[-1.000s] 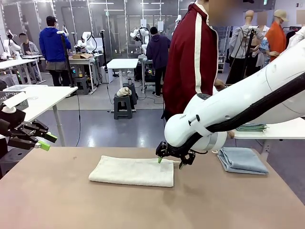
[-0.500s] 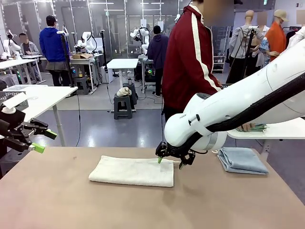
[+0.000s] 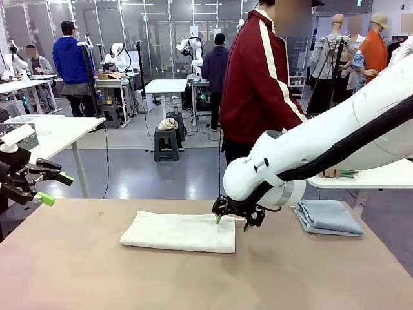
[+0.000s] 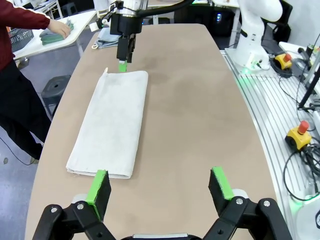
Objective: Fold the towels and place them in the basket.
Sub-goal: When a person lays out a Towel with hook on the table, fold it in half twice.
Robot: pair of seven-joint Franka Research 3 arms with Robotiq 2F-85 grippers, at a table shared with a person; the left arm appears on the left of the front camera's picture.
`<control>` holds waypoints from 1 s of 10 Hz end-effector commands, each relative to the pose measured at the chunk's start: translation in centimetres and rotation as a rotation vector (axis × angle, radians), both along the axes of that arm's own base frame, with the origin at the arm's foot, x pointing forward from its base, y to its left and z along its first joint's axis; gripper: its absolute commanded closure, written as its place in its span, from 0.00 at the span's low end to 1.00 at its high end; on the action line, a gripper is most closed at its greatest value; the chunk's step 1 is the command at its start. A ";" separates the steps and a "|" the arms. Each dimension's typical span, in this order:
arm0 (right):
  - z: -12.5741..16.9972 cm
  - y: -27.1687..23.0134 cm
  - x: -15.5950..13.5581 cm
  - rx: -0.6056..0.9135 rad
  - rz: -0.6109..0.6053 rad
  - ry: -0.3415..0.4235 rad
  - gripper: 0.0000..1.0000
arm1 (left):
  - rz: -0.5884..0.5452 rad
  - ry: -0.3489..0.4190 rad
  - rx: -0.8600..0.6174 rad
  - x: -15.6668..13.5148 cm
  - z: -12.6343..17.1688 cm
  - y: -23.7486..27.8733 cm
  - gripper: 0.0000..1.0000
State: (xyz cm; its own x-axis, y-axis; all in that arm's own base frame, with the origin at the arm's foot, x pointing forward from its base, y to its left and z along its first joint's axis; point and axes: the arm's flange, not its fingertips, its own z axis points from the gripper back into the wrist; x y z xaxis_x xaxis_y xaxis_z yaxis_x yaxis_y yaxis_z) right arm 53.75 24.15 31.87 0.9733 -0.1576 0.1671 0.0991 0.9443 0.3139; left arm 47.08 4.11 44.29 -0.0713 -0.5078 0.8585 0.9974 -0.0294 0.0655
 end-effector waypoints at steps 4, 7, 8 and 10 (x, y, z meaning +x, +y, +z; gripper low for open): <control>-2.3 1.5 3.0 -0.055 -0.086 0.007 0.00 | -0.004 -0.001 -0.001 0.0 0.0 -0.2 0.00; -3.0 2.7 3.3 -0.075 -0.086 0.016 0.20 | -0.004 -0.001 -0.001 0.0 0.0 -0.2 0.00; -3.1 2.9 3.2 -0.078 -0.091 0.025 0.20 | -0.004 -0.001 -0.001 0.0 0.0 -0.2 0.00; -3.1 3.4 3.1 -0.110 -0.100 0.031 0.20 | -0.004 -0.001 -0.001 0.0 0.0 -0.2 0.00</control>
